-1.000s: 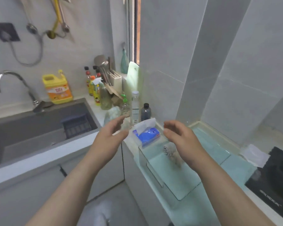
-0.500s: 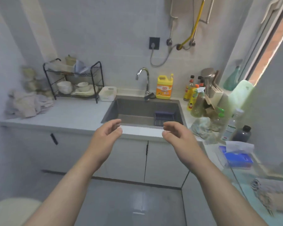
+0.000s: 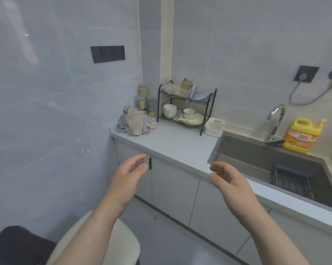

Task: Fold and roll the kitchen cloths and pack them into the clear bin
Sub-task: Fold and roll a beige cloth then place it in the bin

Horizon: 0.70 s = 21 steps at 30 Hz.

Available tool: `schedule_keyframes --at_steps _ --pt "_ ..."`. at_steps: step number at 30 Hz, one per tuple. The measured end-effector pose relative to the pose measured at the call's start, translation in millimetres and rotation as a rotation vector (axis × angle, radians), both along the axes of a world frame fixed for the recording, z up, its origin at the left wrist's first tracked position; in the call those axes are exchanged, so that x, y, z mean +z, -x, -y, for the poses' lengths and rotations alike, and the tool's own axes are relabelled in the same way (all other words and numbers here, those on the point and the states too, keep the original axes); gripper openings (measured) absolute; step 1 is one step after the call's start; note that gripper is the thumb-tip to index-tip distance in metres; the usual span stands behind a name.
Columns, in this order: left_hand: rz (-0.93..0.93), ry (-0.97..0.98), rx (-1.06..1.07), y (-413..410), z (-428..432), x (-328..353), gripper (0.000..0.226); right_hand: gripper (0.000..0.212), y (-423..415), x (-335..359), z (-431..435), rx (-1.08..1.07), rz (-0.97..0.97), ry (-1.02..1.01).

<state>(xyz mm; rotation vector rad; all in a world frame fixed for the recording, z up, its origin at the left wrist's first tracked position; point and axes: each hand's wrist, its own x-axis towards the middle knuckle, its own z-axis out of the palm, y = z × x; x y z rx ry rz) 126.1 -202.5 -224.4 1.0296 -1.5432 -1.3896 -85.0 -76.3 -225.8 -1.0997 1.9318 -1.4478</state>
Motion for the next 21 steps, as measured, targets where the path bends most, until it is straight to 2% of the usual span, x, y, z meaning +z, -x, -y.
schedule_keyframes --at_steps 8,14,21 --pt "0.011 -0.022 0.042 24 98 -25 0.026 0.029 20 -13 117 0.083 0.007 -0.045" --pt "0.085 -0.061 0.056 90 202 -44 0.028 0.028 90 -33 228 0.127 0.052 -0.047" --pt "0.086 -0.092 0.141 150 323 -36 0.030 0.024 161 -22 355 0.160 0.088 -0.034"
